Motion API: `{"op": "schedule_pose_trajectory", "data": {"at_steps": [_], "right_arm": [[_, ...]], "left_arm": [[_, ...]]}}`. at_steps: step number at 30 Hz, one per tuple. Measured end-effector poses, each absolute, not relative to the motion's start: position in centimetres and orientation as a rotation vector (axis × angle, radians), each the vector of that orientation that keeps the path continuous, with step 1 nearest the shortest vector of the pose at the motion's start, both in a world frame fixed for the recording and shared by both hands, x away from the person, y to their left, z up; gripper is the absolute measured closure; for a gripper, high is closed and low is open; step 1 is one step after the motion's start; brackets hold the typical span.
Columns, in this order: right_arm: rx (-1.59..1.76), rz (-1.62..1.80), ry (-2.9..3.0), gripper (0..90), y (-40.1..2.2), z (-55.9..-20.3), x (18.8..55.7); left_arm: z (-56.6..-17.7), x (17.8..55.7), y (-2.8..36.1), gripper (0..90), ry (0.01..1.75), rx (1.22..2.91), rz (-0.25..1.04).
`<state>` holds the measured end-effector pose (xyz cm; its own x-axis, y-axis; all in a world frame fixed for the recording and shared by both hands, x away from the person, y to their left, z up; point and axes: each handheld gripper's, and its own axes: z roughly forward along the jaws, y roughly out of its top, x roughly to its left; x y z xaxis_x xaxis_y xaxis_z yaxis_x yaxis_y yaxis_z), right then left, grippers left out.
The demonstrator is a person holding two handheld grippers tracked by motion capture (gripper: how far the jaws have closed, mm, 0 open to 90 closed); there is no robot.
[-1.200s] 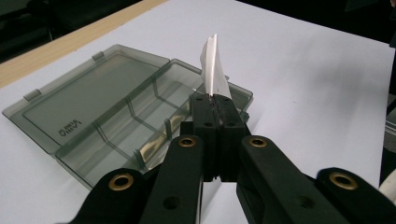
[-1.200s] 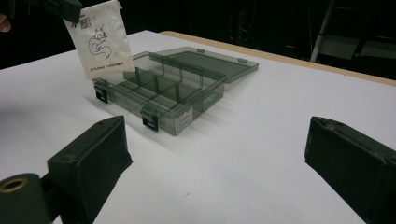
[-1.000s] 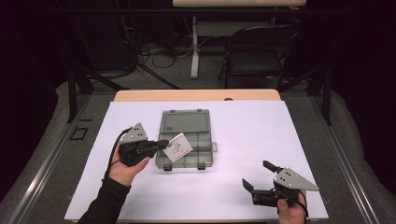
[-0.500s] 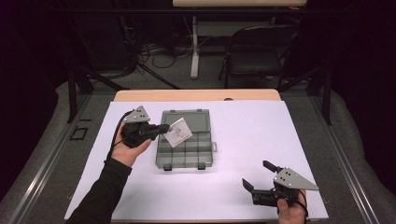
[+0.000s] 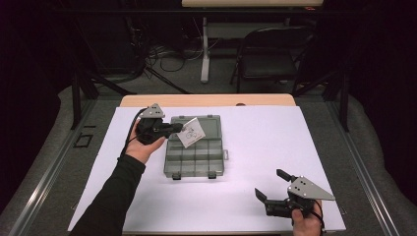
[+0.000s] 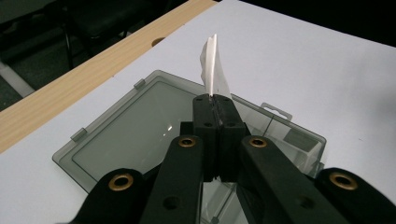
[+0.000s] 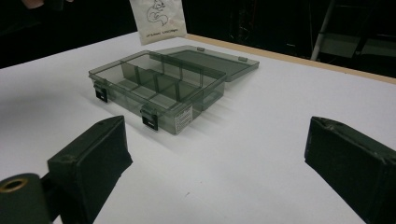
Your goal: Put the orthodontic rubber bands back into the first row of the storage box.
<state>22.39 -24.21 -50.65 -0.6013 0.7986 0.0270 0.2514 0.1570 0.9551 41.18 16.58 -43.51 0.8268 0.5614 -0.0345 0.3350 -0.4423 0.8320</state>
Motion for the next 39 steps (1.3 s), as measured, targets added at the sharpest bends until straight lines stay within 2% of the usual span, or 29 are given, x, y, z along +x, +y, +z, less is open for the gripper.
{"op": "schedule_pose_trajectory", "data": {"at_steps": [11, 39], "right_arm": [[0.998, 1.455, 1.951, 5.8, -24.2, -50.7, 22.4], [0.994, 1.456, 1.956, 6.0, -24.2, -50.7, 22.4]], "left_arm": [[-45.1, 42.7, 15.3, 89.6, 0.654, 2.127, 0.278], [-48.0, 42.8, 12.6, 89.5, 0.624, 2.253, 0.242]]}}
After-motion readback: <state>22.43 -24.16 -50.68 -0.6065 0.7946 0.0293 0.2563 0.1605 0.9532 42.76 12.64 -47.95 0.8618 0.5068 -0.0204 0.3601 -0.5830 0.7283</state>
